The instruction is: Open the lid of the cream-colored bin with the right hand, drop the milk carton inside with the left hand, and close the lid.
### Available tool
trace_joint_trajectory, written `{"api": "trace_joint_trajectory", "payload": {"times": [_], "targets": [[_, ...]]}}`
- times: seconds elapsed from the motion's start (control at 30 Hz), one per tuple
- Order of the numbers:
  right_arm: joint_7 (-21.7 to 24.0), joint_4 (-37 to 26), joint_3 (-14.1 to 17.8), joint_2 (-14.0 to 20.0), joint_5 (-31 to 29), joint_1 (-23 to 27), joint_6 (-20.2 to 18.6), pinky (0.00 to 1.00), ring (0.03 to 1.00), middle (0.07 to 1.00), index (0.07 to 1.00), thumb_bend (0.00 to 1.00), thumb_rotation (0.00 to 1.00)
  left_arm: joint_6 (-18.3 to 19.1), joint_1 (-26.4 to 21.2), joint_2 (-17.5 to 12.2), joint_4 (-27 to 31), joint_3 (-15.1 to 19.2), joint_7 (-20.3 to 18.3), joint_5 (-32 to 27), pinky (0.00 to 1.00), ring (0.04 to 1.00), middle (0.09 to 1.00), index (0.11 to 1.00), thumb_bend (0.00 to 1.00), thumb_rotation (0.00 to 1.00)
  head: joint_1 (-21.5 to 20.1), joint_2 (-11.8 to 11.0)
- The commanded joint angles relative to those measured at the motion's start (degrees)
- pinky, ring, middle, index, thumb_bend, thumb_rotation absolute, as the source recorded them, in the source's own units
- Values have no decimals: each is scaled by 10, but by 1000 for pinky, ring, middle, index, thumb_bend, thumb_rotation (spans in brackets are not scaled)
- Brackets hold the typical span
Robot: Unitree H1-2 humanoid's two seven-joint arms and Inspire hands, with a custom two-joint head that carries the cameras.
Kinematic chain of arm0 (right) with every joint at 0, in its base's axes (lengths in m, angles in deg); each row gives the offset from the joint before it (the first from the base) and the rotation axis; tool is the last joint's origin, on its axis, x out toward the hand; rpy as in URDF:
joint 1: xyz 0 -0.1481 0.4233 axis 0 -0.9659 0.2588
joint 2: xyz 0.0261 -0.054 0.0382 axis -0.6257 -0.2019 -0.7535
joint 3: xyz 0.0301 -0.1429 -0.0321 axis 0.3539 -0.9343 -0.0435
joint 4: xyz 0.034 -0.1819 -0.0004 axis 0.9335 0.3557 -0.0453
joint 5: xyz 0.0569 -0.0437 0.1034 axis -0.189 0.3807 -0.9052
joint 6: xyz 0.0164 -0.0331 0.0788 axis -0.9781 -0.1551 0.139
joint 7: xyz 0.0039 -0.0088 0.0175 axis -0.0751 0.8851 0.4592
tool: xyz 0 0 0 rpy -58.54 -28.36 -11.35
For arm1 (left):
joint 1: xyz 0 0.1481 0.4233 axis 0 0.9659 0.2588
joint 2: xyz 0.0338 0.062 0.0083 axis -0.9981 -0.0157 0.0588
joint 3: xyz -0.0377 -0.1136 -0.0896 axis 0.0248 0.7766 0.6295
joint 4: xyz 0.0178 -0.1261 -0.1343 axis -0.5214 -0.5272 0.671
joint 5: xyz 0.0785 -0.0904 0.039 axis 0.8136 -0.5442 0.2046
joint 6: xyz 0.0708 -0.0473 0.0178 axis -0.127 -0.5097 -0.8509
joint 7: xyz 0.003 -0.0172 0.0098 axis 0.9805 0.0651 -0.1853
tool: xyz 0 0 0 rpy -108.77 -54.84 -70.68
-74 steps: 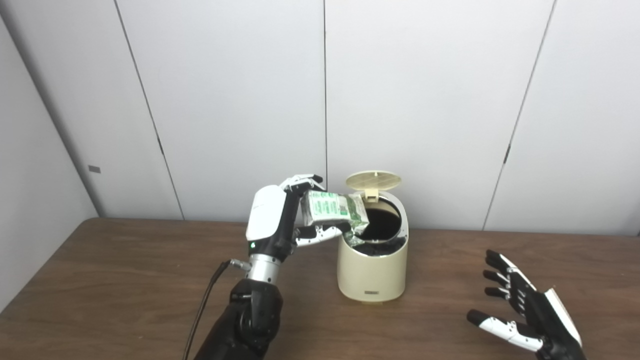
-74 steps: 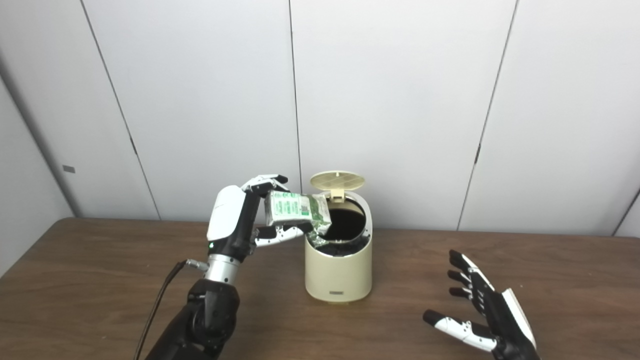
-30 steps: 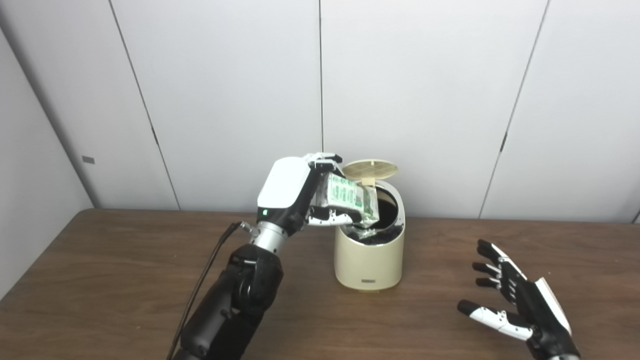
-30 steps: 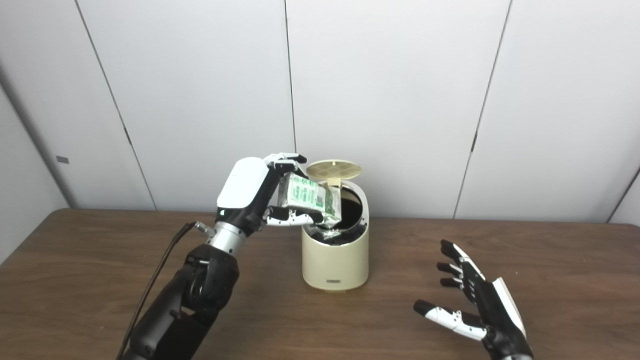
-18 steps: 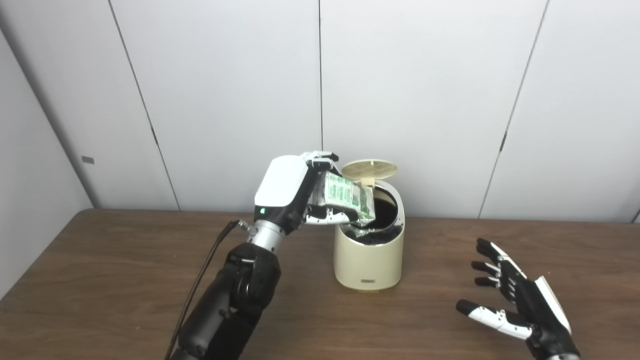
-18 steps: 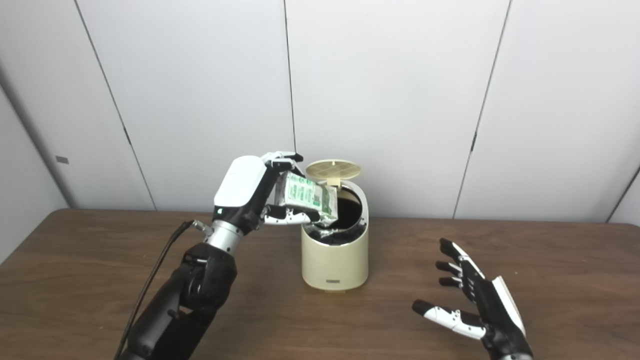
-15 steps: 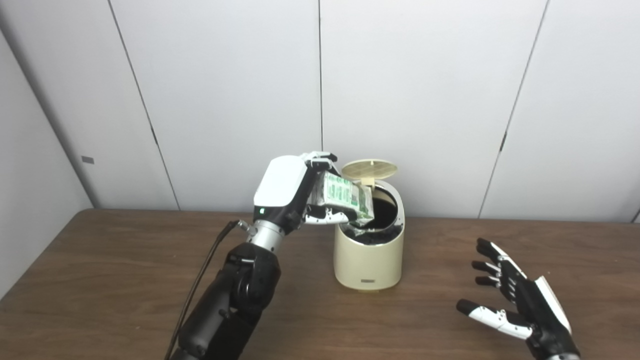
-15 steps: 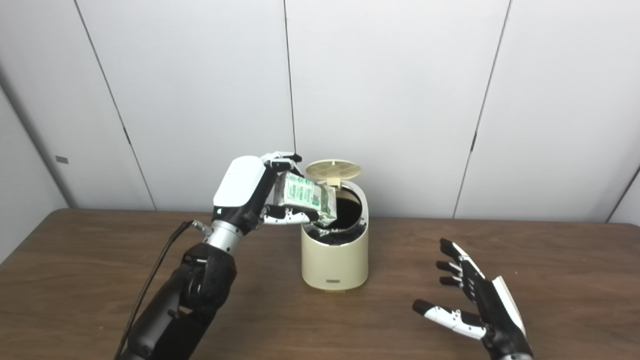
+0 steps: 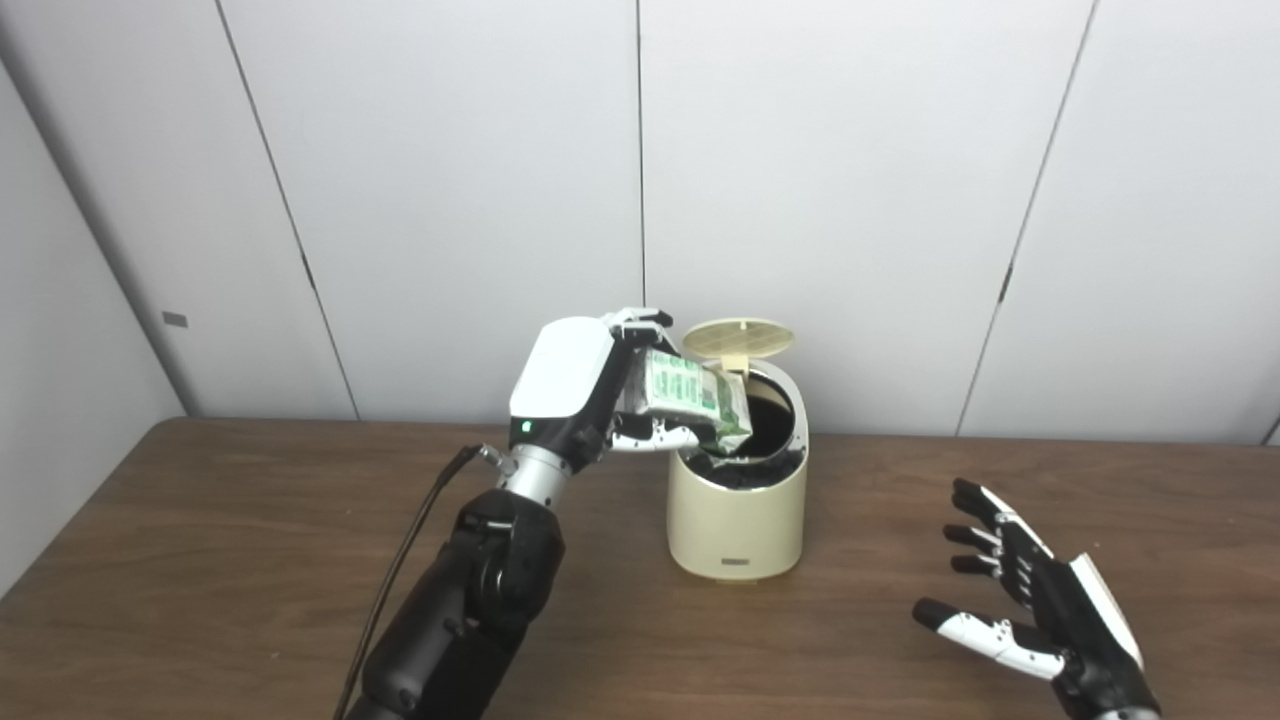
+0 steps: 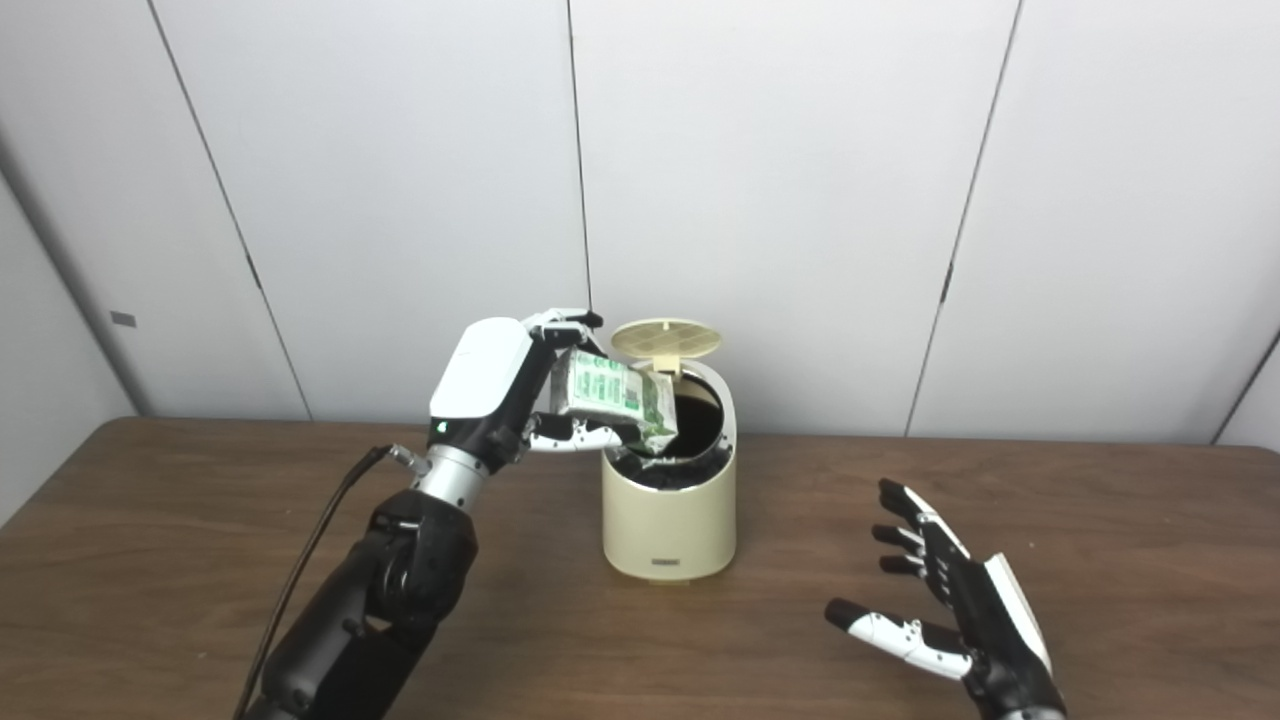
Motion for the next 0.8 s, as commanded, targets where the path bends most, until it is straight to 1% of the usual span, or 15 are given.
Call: {"api": "trace_joint_trajectory", "payload": {"times": [0.0,0.03,0.07,0.17,0.27,0.37,0.57,0.7,0.77], "targets": [[-7,-12,2,4,-2,14,14,742,827,910,898,790,430,-6,-27,-5,10,1,6,5,597,764,805,499,518,54,0,1],[-6,-11,3,4,-5,14,16,744,829,911,898,787,427,-5,-27,-5,10,1,4,4,598,765,810,593,662,33,0,1],[-5,-11,2,4,-7,14,18,735,827,911,894,782,416,-5,-27,-4,10,1,3,3,604,774,819,676,769,24,0,1],[-2,-19,1,2,-13,12,12,721,826,918,893,750,370,0,-28,-2,12,1,3,5,601,781,834,764,856,63,0,1],[1,-22,-1,3,-13,10,10,719,823,920,893,739,354,-1,-29,-1,10,1,9,7,596,776,841,793,878,80,1,1],[2,-19,-4,6,-11,10,15,695,824,928,901,735,380,-2,-30,0,8,1,13,8,593,774,848,824,901,106,1,2],[3,-17,-5,7,-14,11,12,697,824,925,896,749,394,0,-31,0,9,1,12,10,598,777,860,833,902,124,1,2],[4,-20,-6,8,-14,11,7,700,826,926,898,750,398,-2,-31,1,8,2,13,9,603,782,863,830,899,122,1,2],[4,-24,-8,8,-10,11,4,686,818,924,897,744,409,-3,-32,0,8,1,14,9,603,792,862,825,896,113,2,2]]}}
